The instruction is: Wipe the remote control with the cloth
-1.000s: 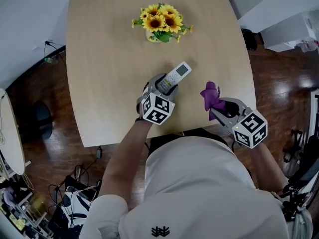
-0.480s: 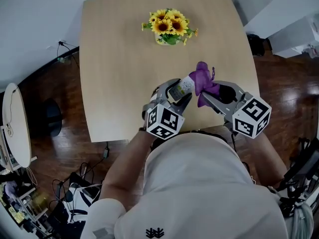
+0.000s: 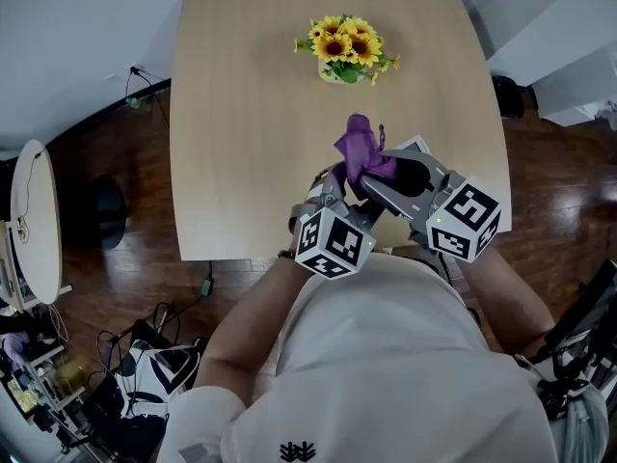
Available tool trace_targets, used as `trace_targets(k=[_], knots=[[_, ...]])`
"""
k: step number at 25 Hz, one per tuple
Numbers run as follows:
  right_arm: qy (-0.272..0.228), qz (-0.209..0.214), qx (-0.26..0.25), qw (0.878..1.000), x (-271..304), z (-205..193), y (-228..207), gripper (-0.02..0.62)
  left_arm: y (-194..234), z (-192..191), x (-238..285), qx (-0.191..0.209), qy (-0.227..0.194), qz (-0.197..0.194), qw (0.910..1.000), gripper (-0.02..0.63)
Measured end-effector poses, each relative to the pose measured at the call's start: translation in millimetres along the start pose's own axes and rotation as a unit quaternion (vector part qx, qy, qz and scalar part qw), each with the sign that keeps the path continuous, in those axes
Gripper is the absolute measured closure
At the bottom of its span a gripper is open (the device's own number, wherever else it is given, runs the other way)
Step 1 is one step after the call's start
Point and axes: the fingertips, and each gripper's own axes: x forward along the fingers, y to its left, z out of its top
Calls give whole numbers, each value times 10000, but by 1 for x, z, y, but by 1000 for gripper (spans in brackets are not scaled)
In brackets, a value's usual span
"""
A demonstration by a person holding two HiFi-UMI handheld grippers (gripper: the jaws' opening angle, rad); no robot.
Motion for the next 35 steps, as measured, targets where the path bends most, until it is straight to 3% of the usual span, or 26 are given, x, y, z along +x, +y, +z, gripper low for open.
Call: trace_targets(k=[5, 18, 22, 26, 35], knots=[[98, -281, -357, 9989, -7, -6, -13, 471, 1, -4, -9, -12, -31, 69, 10000, 336], [86, -1492, -237, 9885, -69, 0, -97, 471, 7, -3, -17, 4, -73, 162, 9998, 336], [71, -1680, -225, 9855, -78, 5, -111, 471, 8, -3, -17, 4, -74, 166, 9998, 336], [-44, -1429, -327, 9892, -71, 18, -87, 471, 5, -2, -15, 25, -90, 116, 9999, 335], [-251, -116, -611, 9977, -16, 30, 6, 471, 2, 0, -5, 31, -74, 68, 9999, 334]])
